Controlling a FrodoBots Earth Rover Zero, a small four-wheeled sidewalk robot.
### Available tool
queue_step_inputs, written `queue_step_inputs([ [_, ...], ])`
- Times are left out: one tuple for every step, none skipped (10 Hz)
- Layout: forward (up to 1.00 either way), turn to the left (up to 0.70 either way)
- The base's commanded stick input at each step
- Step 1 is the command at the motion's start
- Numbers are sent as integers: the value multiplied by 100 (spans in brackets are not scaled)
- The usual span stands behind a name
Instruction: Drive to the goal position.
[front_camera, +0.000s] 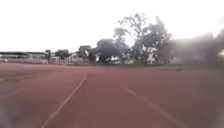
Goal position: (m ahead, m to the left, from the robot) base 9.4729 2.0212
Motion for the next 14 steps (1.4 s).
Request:
queue_step_inputs([
  [70, 0],
  [70, 0],
  [70, 0],
  [70, 0],
  [70, 0],
  [70, 0],
  [70, 0],
  [70, 0],
  [70, 0],
  [70, 0],
  [70, 0],
  [70, 0],
  [70, 0],
  [70, 0],
])
